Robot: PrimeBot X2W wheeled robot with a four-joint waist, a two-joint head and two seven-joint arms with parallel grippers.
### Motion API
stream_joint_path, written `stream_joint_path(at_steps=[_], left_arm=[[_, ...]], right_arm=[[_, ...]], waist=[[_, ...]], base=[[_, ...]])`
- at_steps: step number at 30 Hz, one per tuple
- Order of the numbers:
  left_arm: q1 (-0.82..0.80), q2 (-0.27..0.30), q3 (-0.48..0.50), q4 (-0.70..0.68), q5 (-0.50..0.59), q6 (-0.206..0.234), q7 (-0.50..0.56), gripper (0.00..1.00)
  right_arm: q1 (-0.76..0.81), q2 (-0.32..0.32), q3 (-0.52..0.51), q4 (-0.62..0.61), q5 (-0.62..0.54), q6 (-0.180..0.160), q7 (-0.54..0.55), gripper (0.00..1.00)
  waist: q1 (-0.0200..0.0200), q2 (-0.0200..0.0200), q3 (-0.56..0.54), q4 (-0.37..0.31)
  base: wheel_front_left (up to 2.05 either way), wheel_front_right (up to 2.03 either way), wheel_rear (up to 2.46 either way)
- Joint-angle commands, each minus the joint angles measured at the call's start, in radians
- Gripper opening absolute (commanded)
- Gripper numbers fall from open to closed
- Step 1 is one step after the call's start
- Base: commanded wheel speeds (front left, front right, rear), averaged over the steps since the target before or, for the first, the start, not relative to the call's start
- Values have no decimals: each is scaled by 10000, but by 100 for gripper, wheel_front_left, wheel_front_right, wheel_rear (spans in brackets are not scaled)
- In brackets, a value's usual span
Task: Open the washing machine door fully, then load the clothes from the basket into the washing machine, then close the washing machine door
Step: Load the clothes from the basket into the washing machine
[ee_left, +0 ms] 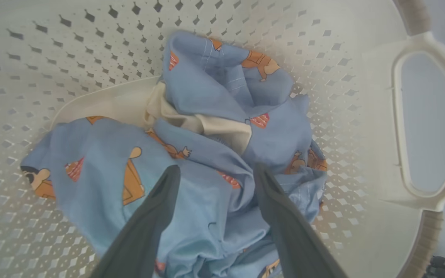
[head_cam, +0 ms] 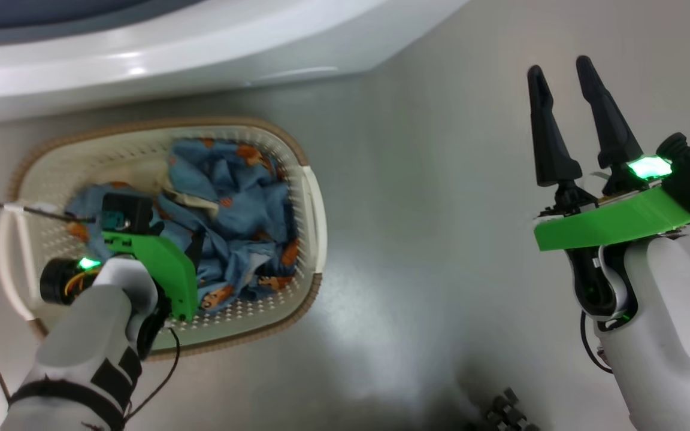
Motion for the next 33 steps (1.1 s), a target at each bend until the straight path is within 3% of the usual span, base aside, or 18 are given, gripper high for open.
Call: stream_joint_path(at_steps=[1,24,28,32,33], left_arm=[[-140,169,26,51,-109,-42,73,100],[-1857,459,-608,1194,-1450,-40,1164,100],[-2138,423,-724,1762,-1337,324,1433,100],[-2238,346,-672,1943,-1434,352,1417,100],[-2252,337,-677,1968,-1443,332,1387,70]], right_arm=[[120,58,145,-272,-112,56,-80,100],[-200,404,309,-497,-141,56,-80,100],[-221,415,326,-467,-162,56,-80,100],[-218,418,335,-449,-182,56,-80,100],[-225,416,336,-436,-183,56,-80,100]], waist=[[-1,0,628,-408],[-1,0,1815,-1025],[-1,0,1811,-1044],[-1,0,1763,-1041],[-1,0,1749,-1043]], base=[[0,0,0],[0,0,0],[0,0,0],[0,0,0],[0,0,0]])
